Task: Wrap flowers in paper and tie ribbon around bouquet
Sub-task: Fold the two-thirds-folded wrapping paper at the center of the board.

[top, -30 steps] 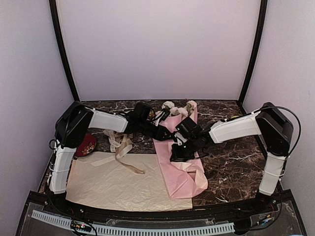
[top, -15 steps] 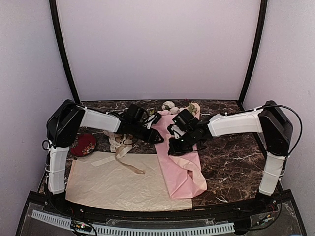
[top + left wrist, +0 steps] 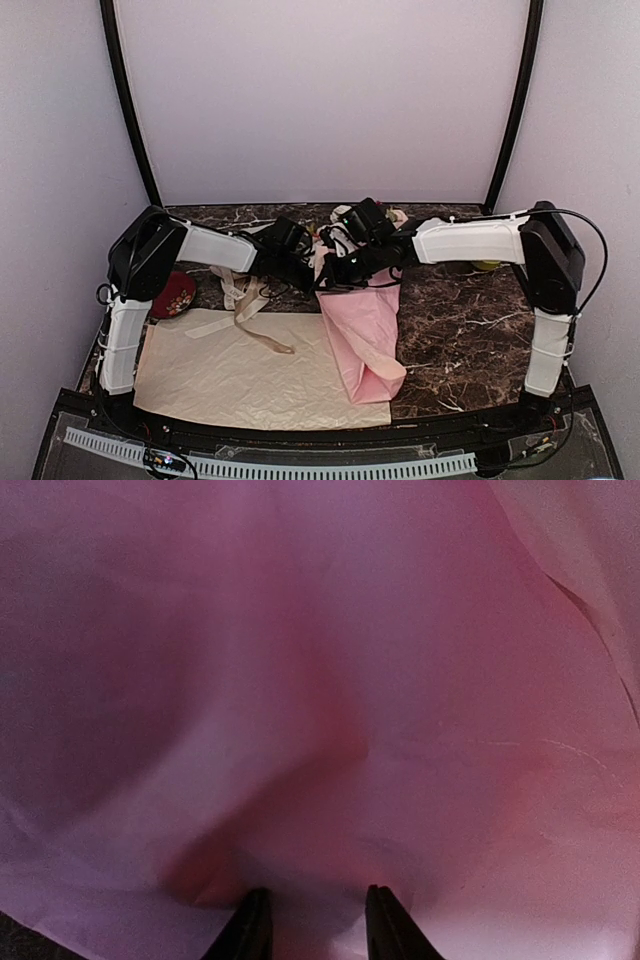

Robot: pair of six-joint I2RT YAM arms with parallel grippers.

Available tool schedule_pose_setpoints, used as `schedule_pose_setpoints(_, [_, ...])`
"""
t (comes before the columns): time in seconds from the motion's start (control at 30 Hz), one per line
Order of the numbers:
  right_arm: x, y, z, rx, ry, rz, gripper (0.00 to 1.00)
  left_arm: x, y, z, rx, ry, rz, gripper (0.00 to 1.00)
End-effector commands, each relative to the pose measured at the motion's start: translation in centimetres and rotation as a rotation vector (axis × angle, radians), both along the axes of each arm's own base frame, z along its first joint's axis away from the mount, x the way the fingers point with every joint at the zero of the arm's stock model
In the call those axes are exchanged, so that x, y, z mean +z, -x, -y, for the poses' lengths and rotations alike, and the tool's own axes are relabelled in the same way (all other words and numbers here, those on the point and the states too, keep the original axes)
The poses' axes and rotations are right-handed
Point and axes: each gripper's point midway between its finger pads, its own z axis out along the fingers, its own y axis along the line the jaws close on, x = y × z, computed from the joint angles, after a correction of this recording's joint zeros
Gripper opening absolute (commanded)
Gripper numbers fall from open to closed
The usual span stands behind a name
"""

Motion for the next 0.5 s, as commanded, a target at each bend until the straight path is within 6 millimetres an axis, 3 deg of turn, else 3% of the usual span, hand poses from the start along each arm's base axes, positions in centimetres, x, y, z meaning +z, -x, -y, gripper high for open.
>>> schedule_pose_setpoints(0.0, [-2.5, -0.8, -0.5, -0.038, -0.010, -0.038, 0.00, -2.2, 1.0, -0.7, -0.001, -0.038, -0.075, 0.33])
schedule_pose_setpoints(0.27, [-8.3, -1.6, 1.6, -0.079, 0.091, -0.062, 0.00, 3.2, -0.8, -0.7, 0.004, 0.108, -0.003, 0.36])
schedule_pose_setpoints(0.4, [-10.4, -1.1, 2.6, -0.082, 0.140, -0.073, 0.00, 5.8, -1.9, -1.6, 0.035, 0.141, 0.030, 0.41])
schedule_pose_setpoints(0.47, [-11.0, -0.8, 3.2, -0.086, 0.149, -0.081, 0.00, 6.8, -3.0, -3.2, 0.069, 0.164, 0.038, 0.43])
